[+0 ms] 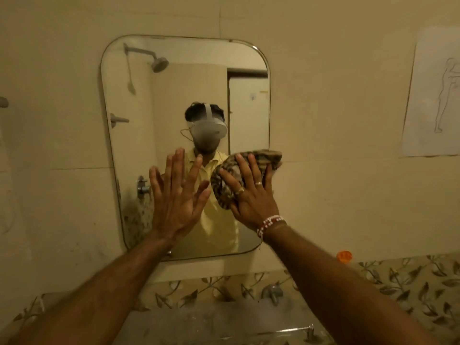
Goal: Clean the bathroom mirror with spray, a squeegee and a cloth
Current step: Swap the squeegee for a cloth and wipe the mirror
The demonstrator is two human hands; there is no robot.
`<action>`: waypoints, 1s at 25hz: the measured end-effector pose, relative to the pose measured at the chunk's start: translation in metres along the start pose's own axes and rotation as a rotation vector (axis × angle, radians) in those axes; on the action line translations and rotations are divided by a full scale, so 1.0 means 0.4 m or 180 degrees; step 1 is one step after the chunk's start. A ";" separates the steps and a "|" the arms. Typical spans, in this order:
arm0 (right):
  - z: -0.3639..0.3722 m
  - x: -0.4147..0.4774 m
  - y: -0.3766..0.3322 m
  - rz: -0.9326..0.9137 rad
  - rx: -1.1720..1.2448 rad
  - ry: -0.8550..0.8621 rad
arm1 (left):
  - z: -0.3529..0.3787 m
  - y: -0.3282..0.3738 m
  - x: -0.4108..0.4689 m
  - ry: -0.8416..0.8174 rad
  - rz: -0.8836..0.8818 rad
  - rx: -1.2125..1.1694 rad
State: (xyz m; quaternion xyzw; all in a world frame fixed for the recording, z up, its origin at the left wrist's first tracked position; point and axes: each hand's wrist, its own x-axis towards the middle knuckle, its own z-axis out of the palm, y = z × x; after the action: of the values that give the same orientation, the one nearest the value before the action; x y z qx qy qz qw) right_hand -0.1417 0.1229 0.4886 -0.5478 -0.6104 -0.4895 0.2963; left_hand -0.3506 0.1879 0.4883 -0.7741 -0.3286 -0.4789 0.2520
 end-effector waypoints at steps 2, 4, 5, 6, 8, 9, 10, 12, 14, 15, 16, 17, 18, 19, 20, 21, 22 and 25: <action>-0.037 0.120 0.020 0.0126 0.0064 0.0106 | -0.027 -0.012 0.094 0.0084 0.0031 0.0002; -0.078 0.252 0.030 0.0294 0.0129 0.0175 | -0.056 -0.030 0.180 0.0193 0.0066 0.0052; -0.098 0.321 0.032 0.0354 0.0151 0.0207 | -0.071 -0.040 0.222 0.0274 0.0109 0.0097; -0.116 0.384 0.031 0.0412 0.0182 0.0220 | -0.085 -0.049 0.257 0.0356 0.0151 0.0153; -0.146 0.504 0.020 0.0539 0.0209 0.0229 | -0.117 -0.068 0.327 0.0552 0.0245 0.0261; -0.155 0.552 0.009 0.0632 0.0224 0.0247 | -0.134 -0.078 0.355 0.0626 0.0248 0.0288; -0.160 0.592 -0.005 0.0737 0.0260 0.0283 | -0.152 -0.090 0.380 0.0679 0.0218 0.0300; -0.160 0.635 -0.033 0.0941 0.0389 0.0350 | -0.176 -0.110 0.402 0.0753 0.0074 0.0289; -0.149 0.635 -0.055 0.1048 0.0465 0.0424 | -0.187 -0.125 0.391 0.0787 -0.0025 0.0240; -0.142 0.622 -0.063 0.1047 0.0467 0.0463 | -0.186 -0.130 0.370 0.0789 -0.0042 0.0196; -0.133 0.603 -0.072 0.1023 0.0458 0.0503 | -0.181 -0.132 0.343 0.0776 -0.0047 0.0146; -0.121 0.576 -0.084 0.0990 0.0443 0.0533 | -0.171 -0.133 0.306 0.0737 -0.0055 0.0091; -0.107 0.541 -0.099 0.0954 0.0428 0.0553 | -0.160 -0.133 0.264 0.0664 -0.0060 0.0053; -0.088 0.495 -0.118 0.0911 0.0431 0.0551 | -0.147 -0.132 0.217 0.0572 -0.0063 0.0032; -0.066 0.440 -0.141 0.0852 0.0449 0.0526 | -0.133 -0.132 0.169 0.0483 -0.0073 0.0014; -0.041 0.375 -0.167 0.0789 0.0452 0.0481 | -0.119 -0.133 0.120 0.0406 -0.0089 -0.0012; -0.015 0.303 -0.197 0.0729 0.0428 0.0409 | -0.106 -0.134 0.071 0.0335 -0.0111 -0.0032; 0.069 0.056 -0.299 0.0618 0.0380 0.0083 | -0.077 -0.135 -0.071 0.0079 -0.0213 0.0033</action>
State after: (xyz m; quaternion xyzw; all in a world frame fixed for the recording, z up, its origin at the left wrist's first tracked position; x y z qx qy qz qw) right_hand -0.2568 0.1662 0.4666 -0.5794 -0.5785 -0.4284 0.3824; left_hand -0.4179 0.1939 0.4796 -0.7554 -0.3536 -0.4949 0.2439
